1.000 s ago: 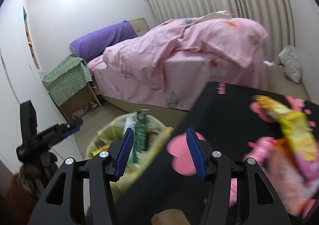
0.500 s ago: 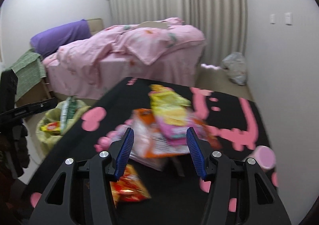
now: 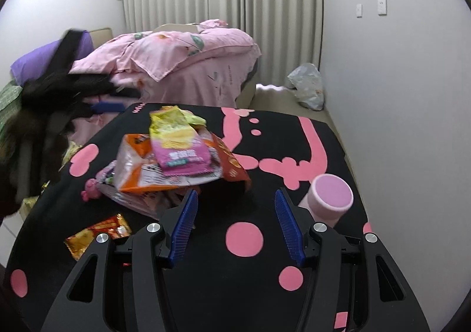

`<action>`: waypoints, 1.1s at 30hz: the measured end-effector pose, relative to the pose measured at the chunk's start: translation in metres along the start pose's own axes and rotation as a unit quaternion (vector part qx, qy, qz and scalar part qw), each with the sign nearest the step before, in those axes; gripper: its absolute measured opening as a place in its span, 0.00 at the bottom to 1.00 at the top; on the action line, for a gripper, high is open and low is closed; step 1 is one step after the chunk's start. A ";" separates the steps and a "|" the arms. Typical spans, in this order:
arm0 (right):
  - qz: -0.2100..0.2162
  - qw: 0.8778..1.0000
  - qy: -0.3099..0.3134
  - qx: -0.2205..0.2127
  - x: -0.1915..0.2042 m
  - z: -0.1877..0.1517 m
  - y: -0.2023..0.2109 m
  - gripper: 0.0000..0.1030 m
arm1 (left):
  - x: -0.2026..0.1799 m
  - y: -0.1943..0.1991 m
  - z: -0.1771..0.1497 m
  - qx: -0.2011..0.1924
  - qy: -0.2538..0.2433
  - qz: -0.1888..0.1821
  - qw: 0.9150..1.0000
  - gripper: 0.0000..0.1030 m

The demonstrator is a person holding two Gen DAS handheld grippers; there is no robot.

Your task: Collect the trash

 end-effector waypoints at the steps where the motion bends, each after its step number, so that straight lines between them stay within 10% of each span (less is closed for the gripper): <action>1: -0.001 1.000 0.000 0.001 -0.001 -0.001 -0.001 0.51 | 0.003 -0.010 0.005 0.004 0.010 0.005 1.000 0.62; 10: 0.009 1.000 -0.012 0.021 -0.008 -0.016 -0.013 0.51 | 0.029 -0.100 -0.003 0.104 0.090 0.060 0.989 0.62; 15: 0.020 1.000 0.007 0.018 0.004 -0.011 -0.014 0.51 | 0.025 -0.092 -0.007 0.119 0.078 0.050 0.989 0.42; 27: 0.078 0.997 0.013 0.002 0.032 0.019 -0.014 0.51 | 0.040 0.075 0.016 -0.007 0.062 -0.033 0.998 0.31; 33: 0.129 0.991 0.044 0.011 0.067 0.018 -0.003 0.51 | 0.059 0.114 -0.022 0.025 0.059 -0.036 0.997 0.31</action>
Point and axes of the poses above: each gripper's, at about its wrist camera, not at the fingertips, and y roughly against the way its jaws point, x to its left, z to its top, the point moved 6 cm from there along -y, roughly the way its jaws point, and after that the axes turned 11 degrees about -x, right-handed, at the moved point
